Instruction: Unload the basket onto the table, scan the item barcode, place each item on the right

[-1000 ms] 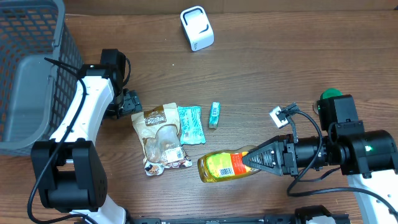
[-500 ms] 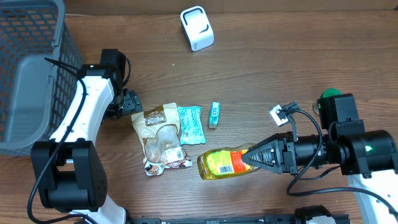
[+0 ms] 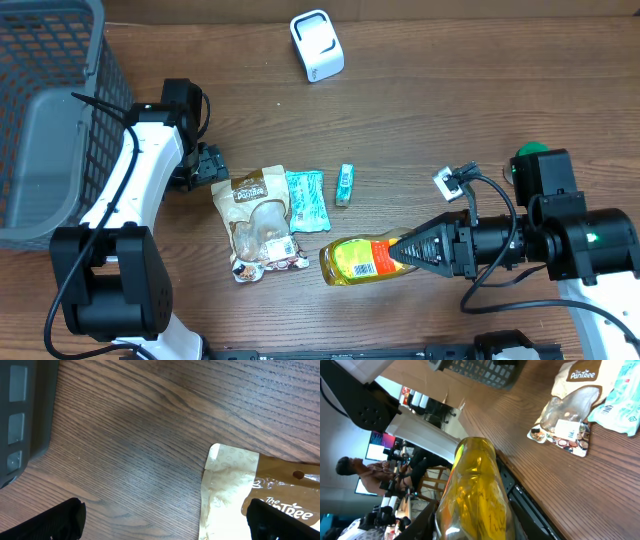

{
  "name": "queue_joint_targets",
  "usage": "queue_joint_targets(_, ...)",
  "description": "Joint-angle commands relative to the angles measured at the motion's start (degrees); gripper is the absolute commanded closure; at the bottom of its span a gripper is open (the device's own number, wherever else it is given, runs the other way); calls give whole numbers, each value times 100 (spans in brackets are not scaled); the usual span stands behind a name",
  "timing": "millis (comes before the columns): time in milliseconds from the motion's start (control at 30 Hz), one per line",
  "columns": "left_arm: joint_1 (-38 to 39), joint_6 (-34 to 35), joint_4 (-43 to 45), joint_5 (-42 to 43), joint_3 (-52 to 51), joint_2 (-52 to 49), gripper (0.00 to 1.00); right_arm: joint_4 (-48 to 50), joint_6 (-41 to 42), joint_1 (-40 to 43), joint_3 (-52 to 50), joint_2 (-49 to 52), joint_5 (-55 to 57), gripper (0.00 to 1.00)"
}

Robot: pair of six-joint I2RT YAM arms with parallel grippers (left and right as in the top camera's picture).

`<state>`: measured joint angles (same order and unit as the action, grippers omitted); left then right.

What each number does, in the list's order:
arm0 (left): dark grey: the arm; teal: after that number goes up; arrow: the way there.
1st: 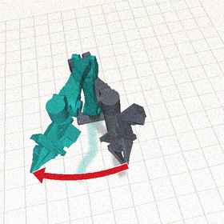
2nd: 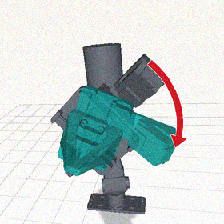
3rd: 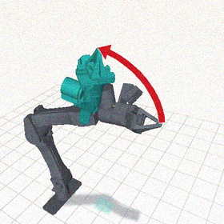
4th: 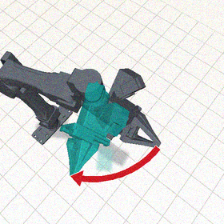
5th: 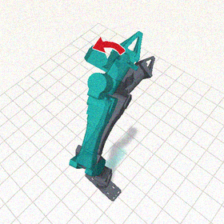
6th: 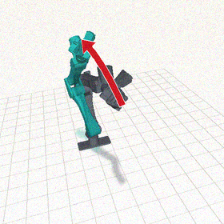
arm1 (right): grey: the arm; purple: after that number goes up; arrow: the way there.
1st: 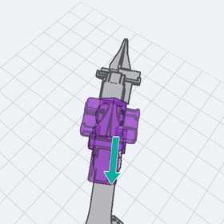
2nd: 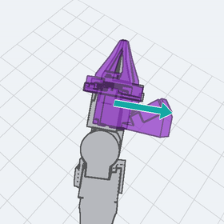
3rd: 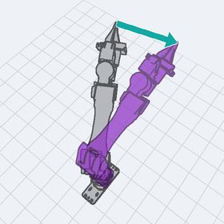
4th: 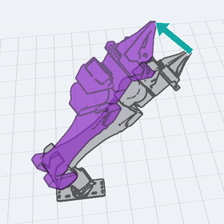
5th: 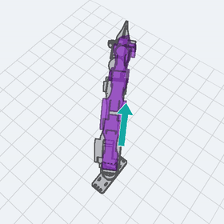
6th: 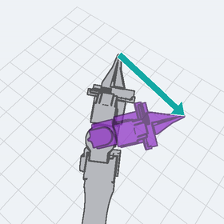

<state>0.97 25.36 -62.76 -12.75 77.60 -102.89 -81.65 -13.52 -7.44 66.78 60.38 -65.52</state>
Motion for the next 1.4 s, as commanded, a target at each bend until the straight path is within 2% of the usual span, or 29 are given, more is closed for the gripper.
queue_joint_targets(0,-20,39,4,-116,0,-61,0,35,17,2,2,11,-118,95)
queue_joint_targets(1100,-20,42,7,-116,0,-61,0,273,24,2,2,24,179,91)
queue_joint_targets(1367,-20,42,7,-118,0,-61,0,599,1250,2,2,216,1810,96)
